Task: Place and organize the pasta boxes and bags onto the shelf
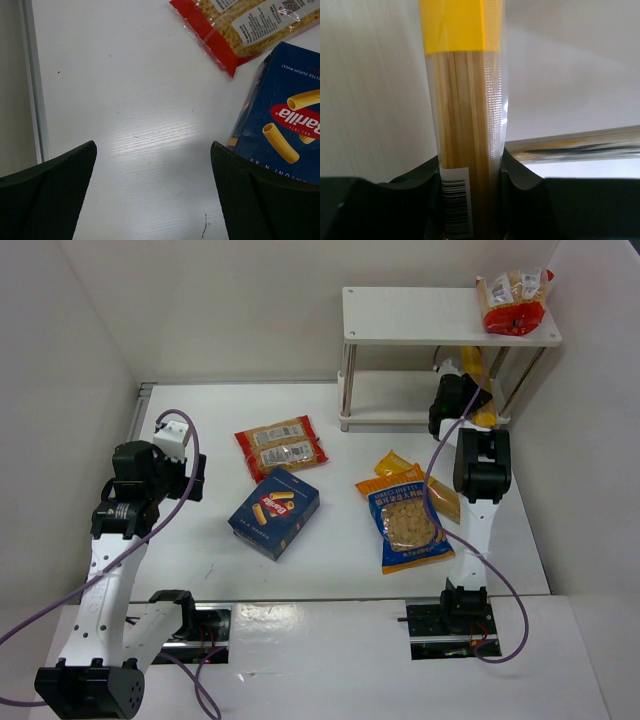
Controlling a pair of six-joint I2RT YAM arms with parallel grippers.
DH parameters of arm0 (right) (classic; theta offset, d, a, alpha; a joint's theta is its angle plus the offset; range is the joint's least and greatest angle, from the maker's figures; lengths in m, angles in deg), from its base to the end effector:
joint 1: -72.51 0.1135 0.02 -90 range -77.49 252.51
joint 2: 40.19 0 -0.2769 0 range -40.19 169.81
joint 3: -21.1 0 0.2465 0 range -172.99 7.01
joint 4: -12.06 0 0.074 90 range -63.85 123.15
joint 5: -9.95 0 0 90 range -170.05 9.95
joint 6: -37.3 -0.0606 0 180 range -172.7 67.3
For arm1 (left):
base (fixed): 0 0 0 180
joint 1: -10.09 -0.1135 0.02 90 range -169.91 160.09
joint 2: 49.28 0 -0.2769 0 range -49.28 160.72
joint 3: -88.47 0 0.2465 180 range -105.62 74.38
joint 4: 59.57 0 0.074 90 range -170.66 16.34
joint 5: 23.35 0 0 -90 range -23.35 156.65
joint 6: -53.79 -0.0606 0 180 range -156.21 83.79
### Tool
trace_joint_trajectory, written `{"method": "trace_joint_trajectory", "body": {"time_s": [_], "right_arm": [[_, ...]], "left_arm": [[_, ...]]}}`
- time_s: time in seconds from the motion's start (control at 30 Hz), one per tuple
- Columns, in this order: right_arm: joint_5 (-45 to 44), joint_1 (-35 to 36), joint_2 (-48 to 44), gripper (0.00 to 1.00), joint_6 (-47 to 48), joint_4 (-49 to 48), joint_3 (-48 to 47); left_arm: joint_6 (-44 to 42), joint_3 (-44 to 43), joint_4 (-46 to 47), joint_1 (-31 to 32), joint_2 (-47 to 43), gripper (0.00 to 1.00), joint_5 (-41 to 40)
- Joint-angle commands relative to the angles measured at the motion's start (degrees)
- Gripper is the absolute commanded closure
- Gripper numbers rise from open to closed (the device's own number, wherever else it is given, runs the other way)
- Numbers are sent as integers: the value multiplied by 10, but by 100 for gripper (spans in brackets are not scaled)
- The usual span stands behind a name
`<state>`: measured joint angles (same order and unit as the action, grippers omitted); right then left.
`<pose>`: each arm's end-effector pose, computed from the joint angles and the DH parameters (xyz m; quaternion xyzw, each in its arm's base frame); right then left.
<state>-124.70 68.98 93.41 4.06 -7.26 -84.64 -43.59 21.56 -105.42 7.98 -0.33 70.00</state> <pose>0.5410 -0.0760 0.1814 -0.0924 0.7378 -0.5520 0.3774 0.1915 0.0035 0.3354 0.0544 0.8547 0.0177 0.5159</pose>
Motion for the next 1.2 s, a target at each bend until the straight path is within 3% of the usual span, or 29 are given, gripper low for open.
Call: {"method": "trace_joint_trajectory", "body": {"time_s": [0.0, 0.17, 0.33, 0.4, 0.6, 0.77, 1.17], "right_arm": [[-15, 0, -5, 75, -5, -104, -54], [-10, -5, 15, 64, -11, -78, -79], [-10, -16, 45, 60, -11, -54, -121], [-10, -16, 45, 50, -11, -48, -133], [-10, -27, 62, 33, -30, -11, -159], [1, -27, 68, 30, -46, 14, -166], [63, 12, -11, 25, -112, 70, -77]], "left_arm": [[-5, 3, 8, -4, -3, 0, 11], [-5, 3, 8, -4, -3, 0, 11], [-5, 3, 8, -9, -3, 0, 22], [-5, 3, 8, -9, -3, 0, 22], [-5, 3, 8, -9, -3, 0, 22], [-5, 3, 8, -9, -3, 0, 22], [-5, 3, 8, -14, 2, 0, 22]]}}
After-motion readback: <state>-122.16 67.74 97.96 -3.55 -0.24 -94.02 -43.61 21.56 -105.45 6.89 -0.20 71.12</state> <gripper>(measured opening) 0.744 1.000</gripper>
